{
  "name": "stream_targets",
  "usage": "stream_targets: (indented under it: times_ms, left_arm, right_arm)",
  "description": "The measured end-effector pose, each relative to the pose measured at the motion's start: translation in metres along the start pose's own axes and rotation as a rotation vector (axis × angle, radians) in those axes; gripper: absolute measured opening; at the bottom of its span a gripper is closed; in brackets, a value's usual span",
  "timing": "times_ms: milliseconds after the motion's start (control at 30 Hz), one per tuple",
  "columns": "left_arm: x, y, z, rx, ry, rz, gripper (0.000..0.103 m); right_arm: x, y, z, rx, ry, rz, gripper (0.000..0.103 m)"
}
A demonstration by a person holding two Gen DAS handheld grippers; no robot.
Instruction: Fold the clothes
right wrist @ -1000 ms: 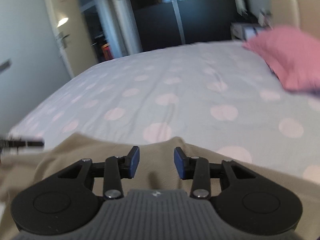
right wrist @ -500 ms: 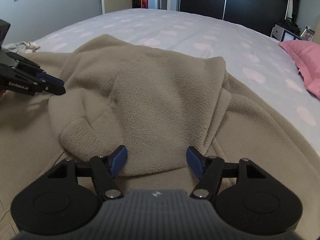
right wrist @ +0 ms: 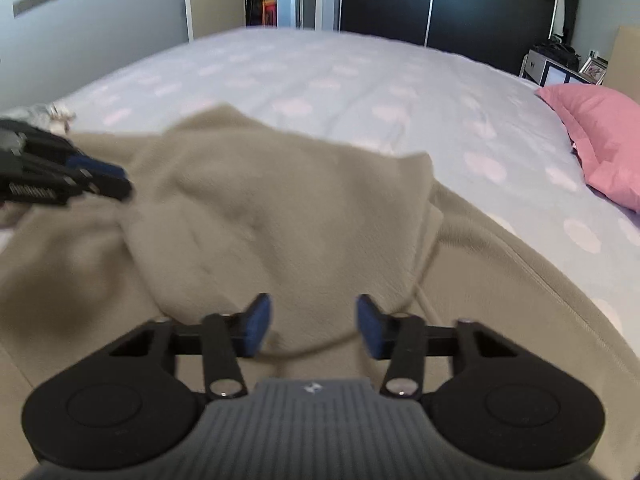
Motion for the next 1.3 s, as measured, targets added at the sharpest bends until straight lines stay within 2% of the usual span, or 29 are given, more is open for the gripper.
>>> stream_targets:
  times_ms: [33, 133, 200, 267, 400, 467, 567, 733, 800, 867, 933, 1067, 1133, 1300]
  left_arm:
    - [0.004, 0.007, 0.001, -0.009, 0.006, 0.002, 0.019]
    - [0.009, 0.026, 0.007, -0.038, 0.012, 0.007, 0.019]
    - [0.006, 0.035, 0.013, -0.053, 0.004, 0.002, 0.019]
    - [-0.001, 0.039, 0.02, -0.059, -0.012, 0.008, 0.019]
    - [-0.023, 0.04, 0.036, -0.037, -0.075, 0.025, 0.019]
    - [-0.034, 0.039, 0.035, -0.028, -0.062, 0.027, 0.019]
    - [-0.05, 0.038, 0.035, -0.014, -0.045, 0.031, 0.019]
    - [-0.048, 0.045, 0.024, 0.012, -0.063, 0.055, 0.019]
    - [-0.046, 0.045, 0.017, 0.008, -0.069, 0.057, 0.019]
    - [-0.043, 0.042, 0.007, 0.017, -0.068, 0.054, 0.02]
    - [-0.04, 0.037, -0.005, 0.039, -0.061, 0.036, 0.027]
    - [-0.035, 0.026, -0.038, 0.056, -0.026, -0.035, 0.032]
    - [-0.03, 0.024, -0.056, 0.059, -0.006, -0.065, 0.038]
    - [-0.022, 0.025, -0.096, 0.069, 0.027, -0.102, 0.044]
  right_arm:
    - [0.004, -0.006, -0.001, 0.009, 0.013, 0.012, 0.043]
    - [0.012, -0.022, 0.001, 0.024, 0.056, 0.043, 0.032]
    - [0.008, -0.033, 0.004, 0.053, 0.073, 0.091, 0.029]
    - [-0.003, -0.048, 0.012, 0.069, 0.066, 0.093, 0.022]
    - [-0.03, -0.072, 0.029, 0.059, 0.037, 0.04, 0.022]
    - [-0.034, -0.074, 0.03, 0.061, 0.056, 0.032, 0.022]
    - [-0.034, -0.07, 0.032, 0.092, 0.033, 0.051, 0.022]
    - [-0.034, -0.067, 0.032, 0.105, 0.022, 0.06, 0.023]
    - [-0.032, -0.066, 0.026, 0.111, 0.0, 0.064, 0.027]
    - [-0.031, -0.065, 0.015, 0.121, -0.014, 0.071, 0.051]
    - [-0.03, -0.061, 0.002, 0.123, -0.022, 0.077, 0.06]
    - [-0.031, -0.038, -0.028, 0.055, -0.026, 0.101, 0.061]
    - [-0.03, -0.016, -0.046, 0.012, -0.017, 0.133, 0.063]
    - [-0.04, 0.067, -0.1, -0.135, 0.044, 0.302, 0.065]
Point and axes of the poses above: each gripper's, at about its wrist camera, not at the fingertips, and z roughly the way its jaws point, y to its right, x to its top, the point moved 5 cm from there along z, roughly the way its jaws point, and after that the axes turned 1 degree about z, right-handed, at the moved point
